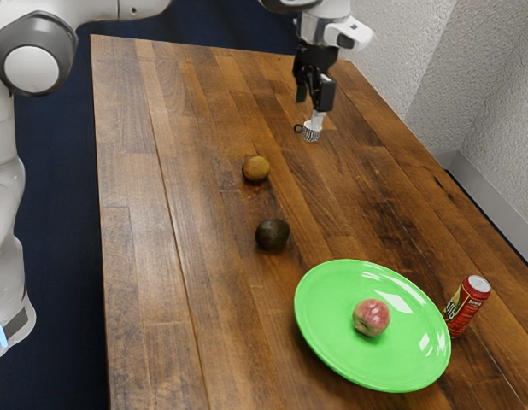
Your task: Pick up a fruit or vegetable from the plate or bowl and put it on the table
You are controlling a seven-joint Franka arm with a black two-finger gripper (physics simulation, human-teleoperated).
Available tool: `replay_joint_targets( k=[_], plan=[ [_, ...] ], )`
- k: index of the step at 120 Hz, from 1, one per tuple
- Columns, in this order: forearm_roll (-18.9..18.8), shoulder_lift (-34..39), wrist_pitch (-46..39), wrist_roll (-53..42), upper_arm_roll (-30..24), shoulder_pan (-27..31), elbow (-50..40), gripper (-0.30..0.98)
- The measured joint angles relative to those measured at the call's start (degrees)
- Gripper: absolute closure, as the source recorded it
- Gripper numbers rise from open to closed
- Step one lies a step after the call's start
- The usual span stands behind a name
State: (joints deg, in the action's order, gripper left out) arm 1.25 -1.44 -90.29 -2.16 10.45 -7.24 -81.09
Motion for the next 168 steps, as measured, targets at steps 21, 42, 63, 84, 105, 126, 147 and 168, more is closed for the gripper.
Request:
replay_joint_targets(
  k=[21, 42, 63, 84, 105, 126, 147, 168],
  plan=[
    [0.0, 0.0, -0.1, -0.6, 0.1, 2.2, 0.0, 0.00],
    [-0.2, -1.9, -0.4, -1.1, -0.5, 3.7, 1.1, 0.00],
    [-0.1, -5.0, -0.7, -1.4, -1.0, -6.6, 1.2, 0.00],
    [0.0, -7.9, -1.0, -1.6, -2.4, -8.4, 3.3, 0.00],
    [1.1, -15.1, -3.3, -1.8, -2.8, -8.6, 7.6, 0.00],
    [4.8, -18.1, -6.4, -2.0, -2.4, -9.8, 7.3, 0.00],
    [5.9, -21.3, -9.6, -3.1, -2.4, -13.1, 10.3, 0.00],
    [6.1, -21.7, -10.9, -3.8, -2.7, -17.2, 11.2, 0.00]
  ],
)
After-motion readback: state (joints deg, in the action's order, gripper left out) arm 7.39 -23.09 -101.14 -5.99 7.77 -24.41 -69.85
